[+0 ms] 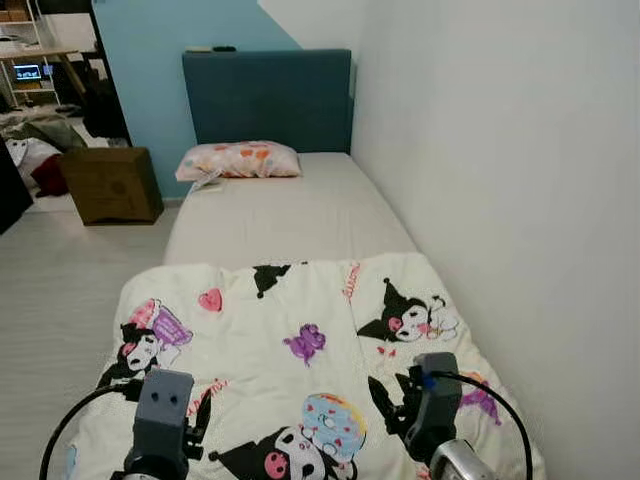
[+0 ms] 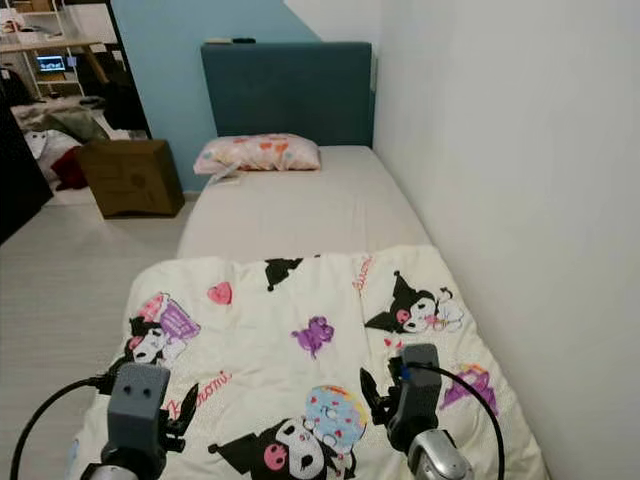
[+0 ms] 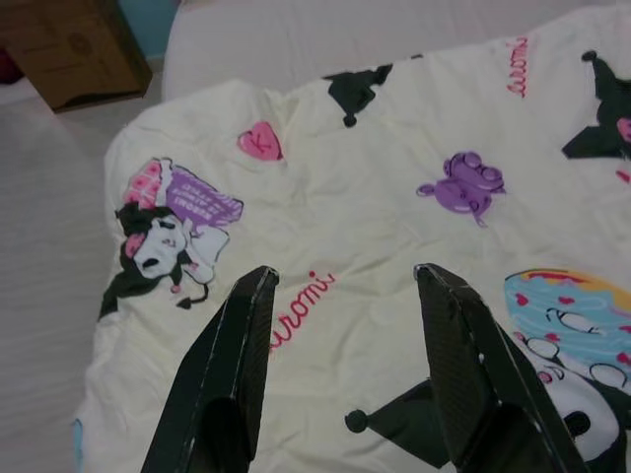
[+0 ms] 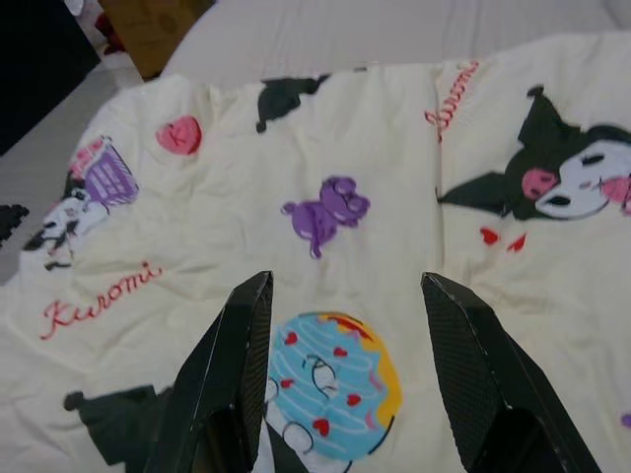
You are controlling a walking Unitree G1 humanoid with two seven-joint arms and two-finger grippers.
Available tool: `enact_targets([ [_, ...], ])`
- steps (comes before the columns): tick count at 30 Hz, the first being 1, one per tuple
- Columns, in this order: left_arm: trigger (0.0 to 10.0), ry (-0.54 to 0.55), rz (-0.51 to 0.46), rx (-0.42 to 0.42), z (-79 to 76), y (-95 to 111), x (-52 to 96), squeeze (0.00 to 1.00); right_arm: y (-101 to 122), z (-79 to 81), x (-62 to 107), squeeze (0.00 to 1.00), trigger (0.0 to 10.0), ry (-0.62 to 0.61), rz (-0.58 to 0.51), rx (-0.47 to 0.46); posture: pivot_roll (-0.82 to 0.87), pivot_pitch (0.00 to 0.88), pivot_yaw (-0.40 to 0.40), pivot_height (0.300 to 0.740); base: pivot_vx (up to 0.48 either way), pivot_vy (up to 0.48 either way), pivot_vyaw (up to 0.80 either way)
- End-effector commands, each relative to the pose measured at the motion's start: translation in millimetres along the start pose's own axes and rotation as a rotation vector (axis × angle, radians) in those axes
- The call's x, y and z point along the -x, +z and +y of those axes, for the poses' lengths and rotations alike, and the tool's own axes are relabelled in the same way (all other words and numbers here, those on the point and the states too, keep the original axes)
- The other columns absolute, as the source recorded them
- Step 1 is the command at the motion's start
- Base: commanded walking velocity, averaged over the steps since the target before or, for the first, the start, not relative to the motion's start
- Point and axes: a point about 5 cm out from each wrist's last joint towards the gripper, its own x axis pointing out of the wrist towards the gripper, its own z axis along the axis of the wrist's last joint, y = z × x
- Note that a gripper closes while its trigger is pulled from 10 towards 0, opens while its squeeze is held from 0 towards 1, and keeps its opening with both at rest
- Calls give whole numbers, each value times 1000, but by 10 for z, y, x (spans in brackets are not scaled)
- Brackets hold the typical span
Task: Clean up the room
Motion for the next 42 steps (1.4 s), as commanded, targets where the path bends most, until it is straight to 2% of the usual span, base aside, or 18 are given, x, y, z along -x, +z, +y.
enact_targets([
  [1,10000,0,10,2,-15,-40,23,0,-61,-24,27,0,10000,-10,15,-13,-85,112,3,704,0,0,0],
  [9,10000,12,17,5,-14,-66,29,0,-81,-10,30,0,10000,5,22,-17,-81,102,-7,739,0,0,0],
  [16,10000,20,28,2,-8,-95,39,0,-96,5,23,0,10000,12,27,-22,-75,92,-14,740,0,0,0],
  [21,10000,-9,77,-11,-35,-208,82,0,-122,45,24,0,10000,21,27,-21,-79,79,-17,740,0,0,0],
  [25,10000,-12,135,-51,-44,-368,140,0,-275,68,70,0,10000,-15,78,-34,-78,72,-19,740,0,0,0],
  [27,10000,-13,177,-52,-42,-480,156,0,-407,100,113,0,10000,-30,128,-6,-71,71,-29,740,0,0,0],
  [33,10000,14,238,-61,-22,-556,172,0,-507,79,151,0,10000,-87,146,-31,-64,68,-35,740,0,0,0],
  [42,10000,12,227,-44,-73,-582,194,0,-584,40,197,0,10000,-108,160,-30,-60,54,-20,740,0,0,0],
])
